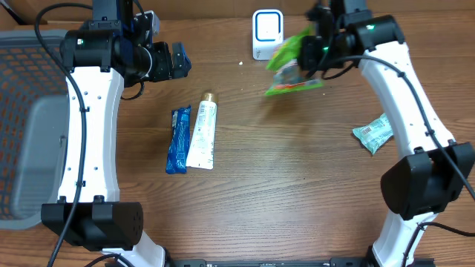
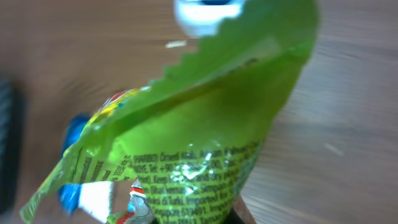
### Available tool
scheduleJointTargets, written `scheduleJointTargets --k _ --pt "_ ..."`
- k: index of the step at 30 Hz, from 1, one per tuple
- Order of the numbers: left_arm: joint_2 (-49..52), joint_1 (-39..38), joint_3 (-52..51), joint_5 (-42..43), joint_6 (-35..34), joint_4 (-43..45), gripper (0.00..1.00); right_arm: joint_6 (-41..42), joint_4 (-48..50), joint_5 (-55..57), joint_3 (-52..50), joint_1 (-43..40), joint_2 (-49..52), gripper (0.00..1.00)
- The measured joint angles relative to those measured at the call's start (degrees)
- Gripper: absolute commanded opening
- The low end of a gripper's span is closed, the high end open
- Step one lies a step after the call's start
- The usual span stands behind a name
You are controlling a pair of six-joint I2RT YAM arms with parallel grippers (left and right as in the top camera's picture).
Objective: Scan the item barcode
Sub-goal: 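Carry the green bag right and drop it beside the wipes pack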
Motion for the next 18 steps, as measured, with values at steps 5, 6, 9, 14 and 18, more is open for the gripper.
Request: scheduleJointTargets --k 5,6,9,14,18 --pt "0.0 0.0 0.0 0.0 0.0 0.04 1.0 22.25 8.96 16.37 -9.79 -7.26 0.02 0.04" --pt "0.0 0.0 0.0 0.0 0.0 0.02 1.0 26.45 11.85 18.32 -13.51 -8.94 0.22 0.04" --pt "0.0 0.0 0.0 0.0 0.0 -0.02 1.0 34.88 18.4 20.76 -22.99 -14.51 0.76 0.04" --pt "0.0 0.0 0.0 0.0 0.0 0.02 1.0 40.54 22.1 18.69 -29.35 -22.88 1.01 0.75" --pt "0.0 0.0 0.0 0.0 0.0 0.02 1.0 35.01 21.38 11.76 -28.72 -24.7 1.01 0.91"
